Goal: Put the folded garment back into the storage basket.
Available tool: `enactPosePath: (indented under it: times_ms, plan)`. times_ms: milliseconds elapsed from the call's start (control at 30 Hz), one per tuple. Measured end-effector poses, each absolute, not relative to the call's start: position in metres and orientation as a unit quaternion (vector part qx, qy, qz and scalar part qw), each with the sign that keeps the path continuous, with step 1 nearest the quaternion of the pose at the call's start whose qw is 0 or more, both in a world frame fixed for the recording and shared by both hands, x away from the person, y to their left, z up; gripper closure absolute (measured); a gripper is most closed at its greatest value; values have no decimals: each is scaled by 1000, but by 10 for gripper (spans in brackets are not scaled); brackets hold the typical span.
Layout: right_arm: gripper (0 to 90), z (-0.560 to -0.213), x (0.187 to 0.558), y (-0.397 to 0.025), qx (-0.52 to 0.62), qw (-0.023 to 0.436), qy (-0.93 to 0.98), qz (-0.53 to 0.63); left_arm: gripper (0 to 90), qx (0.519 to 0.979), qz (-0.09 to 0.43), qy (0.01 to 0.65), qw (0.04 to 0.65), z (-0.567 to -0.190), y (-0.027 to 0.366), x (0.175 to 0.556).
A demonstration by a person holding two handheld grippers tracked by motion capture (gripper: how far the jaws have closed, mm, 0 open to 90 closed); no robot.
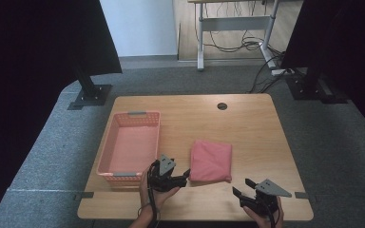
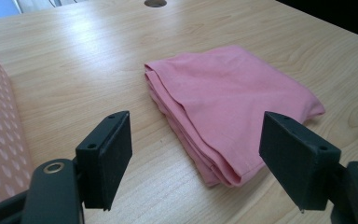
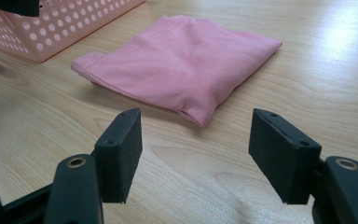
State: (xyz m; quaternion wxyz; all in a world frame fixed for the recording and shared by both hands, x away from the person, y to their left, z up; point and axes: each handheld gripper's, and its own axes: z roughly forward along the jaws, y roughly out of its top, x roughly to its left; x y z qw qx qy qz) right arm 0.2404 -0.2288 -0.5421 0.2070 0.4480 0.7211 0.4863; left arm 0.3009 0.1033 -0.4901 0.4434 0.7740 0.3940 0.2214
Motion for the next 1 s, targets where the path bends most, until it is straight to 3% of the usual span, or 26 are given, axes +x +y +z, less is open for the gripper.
enactPosePath:
  times_ms: [1000]
  plan:
    - [335, -542, 240, -228, 450, 204, 714, 496, 255, 764, 219, 410, 447, -492, 97, 320]
